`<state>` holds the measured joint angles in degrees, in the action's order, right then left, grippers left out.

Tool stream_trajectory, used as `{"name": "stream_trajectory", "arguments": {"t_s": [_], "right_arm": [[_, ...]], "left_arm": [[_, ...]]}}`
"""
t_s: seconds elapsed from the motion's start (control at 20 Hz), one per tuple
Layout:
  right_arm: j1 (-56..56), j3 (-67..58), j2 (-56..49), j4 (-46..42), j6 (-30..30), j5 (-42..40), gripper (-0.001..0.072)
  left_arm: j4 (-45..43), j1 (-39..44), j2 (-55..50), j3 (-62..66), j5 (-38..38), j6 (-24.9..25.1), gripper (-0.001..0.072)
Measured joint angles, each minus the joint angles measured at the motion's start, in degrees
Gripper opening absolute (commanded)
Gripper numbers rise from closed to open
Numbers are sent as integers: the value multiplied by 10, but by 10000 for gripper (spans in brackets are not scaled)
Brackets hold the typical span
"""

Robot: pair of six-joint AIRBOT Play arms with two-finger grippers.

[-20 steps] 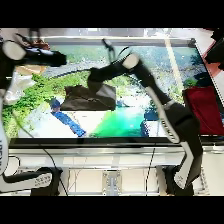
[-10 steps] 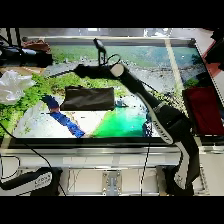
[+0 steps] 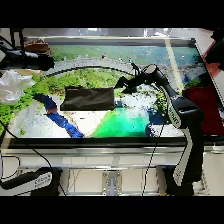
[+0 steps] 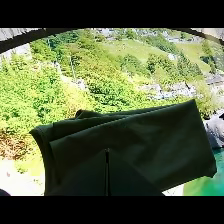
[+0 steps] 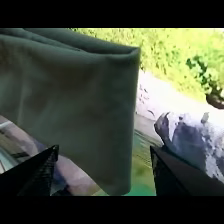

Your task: Fold the shirts.

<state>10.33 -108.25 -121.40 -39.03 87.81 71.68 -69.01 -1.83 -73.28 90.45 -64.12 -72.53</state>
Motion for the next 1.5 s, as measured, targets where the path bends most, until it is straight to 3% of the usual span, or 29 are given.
{"name": "stream_trajectory", "arguments": {"t_s": [0.25,0.4,0.45,0.5,0.55,0.8,1.25,1.5], "right_arm": [[18,8,-44,83,-21,6,662],[48,8,-53,115,-35,-17,582],[58,8,-54,124,-39,-29,423],[67,8,-55,131,-42,-42,171],[74,8,-56,134,-43,-53,16],[73,-12,-48,129,-42,-63,9],[-131,-88,94,-206,42,58,8],[-301,-67,177,-319,45,92,8]], "left_arm": [[0,0,-3,0,0,7,13],[0,0,-3,0,0,9,13],[0,0,-3,0,0,10,13],[0,0,-3,0,0,10,13],[0,0,-3,0,0,10,13],[0,0,-3,0,-3,12,13],[0,0,-3,0,-4,14,13],[0,0,-7,0,-4,14,13]]}}
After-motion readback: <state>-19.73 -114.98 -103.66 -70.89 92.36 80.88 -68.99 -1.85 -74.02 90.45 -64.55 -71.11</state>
